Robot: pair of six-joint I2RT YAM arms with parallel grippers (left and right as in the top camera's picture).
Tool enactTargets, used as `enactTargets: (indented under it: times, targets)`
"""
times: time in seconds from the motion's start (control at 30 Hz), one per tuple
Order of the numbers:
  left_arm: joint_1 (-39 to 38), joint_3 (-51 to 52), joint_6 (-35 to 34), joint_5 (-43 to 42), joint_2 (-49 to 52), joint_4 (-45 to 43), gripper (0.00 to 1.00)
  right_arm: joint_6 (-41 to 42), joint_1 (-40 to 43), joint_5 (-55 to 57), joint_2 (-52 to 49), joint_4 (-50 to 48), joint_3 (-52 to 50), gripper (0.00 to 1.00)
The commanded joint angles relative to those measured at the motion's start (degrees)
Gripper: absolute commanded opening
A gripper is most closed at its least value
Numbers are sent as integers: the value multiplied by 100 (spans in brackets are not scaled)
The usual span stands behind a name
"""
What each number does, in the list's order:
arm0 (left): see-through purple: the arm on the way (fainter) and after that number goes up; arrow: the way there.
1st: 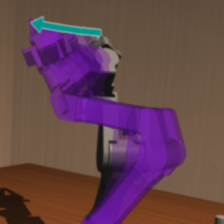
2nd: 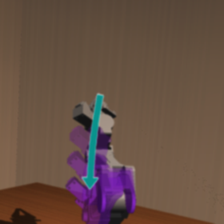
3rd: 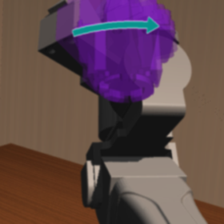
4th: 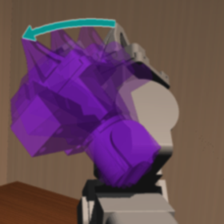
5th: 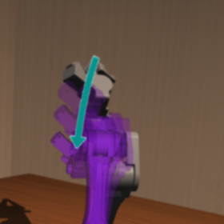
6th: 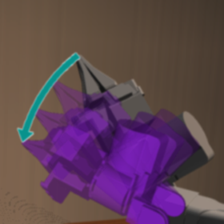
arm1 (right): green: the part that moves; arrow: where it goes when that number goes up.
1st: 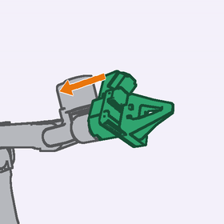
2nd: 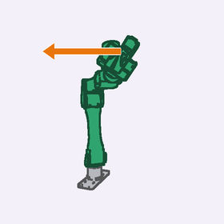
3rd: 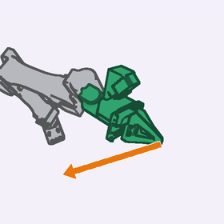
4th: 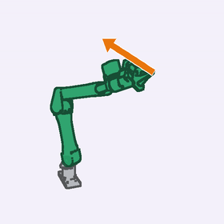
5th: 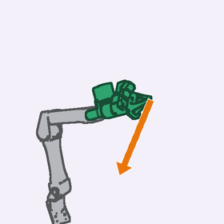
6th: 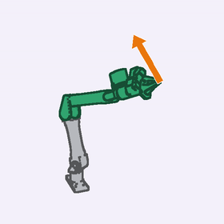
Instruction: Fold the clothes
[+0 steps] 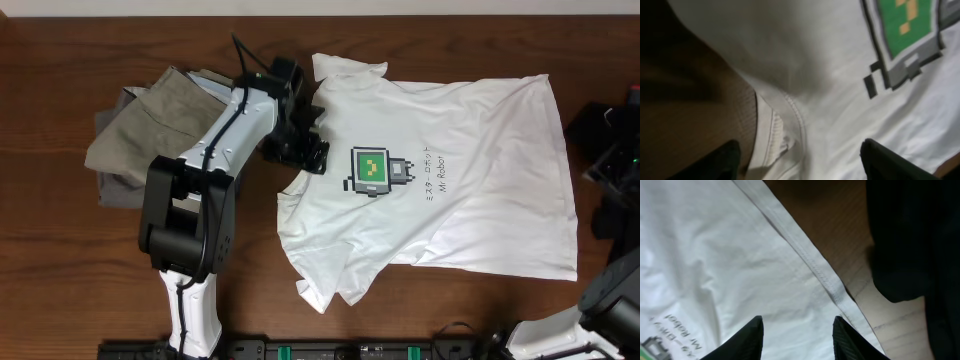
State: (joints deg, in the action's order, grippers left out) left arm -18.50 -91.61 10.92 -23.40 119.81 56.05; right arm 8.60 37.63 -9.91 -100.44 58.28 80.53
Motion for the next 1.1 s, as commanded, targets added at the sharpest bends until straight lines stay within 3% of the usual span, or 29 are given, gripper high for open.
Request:
enactTargets:
  times: [0.0, 0.27, 0.4, 0.5, 0.57, 0.67, 0.83, 1.07]
  targets:
    - [-11, 317, 96, -37, 44, -240, 62, 83, -111, -142, 48, 96, 55, 44]
    - [-11, 855, 103, -39, 44, -1113, 58, 98, -581, -170, 35, 92, -98, 44]
    - [-11, 1005, 103, -37, 44, -1467, 29, 96, -833, -168, 35, 63, -111, 43]
    - [-11, 1008, 101, 55, 44, -1547, 6, 103, -997, -122, 22, -24, -190, 37]
    - [4, 1001, -50, 629, 42, -1541, 6, 173, -1071, -81, 0, -160, -341, 29]
    - [101, 990, -833, 1797, 42, -1541, 6, 380, -1108, -83, -20, -592, -748, 16]
    - [275, 990, -863, 1788, 42, -1589, 6, 925, -1108, -92, -22, -1298, -1655, 9]
    - [278, 990, -846, 1790, 42, -1696, 6, 1316, -1104, 72, -22, -1888, -2625, 10]
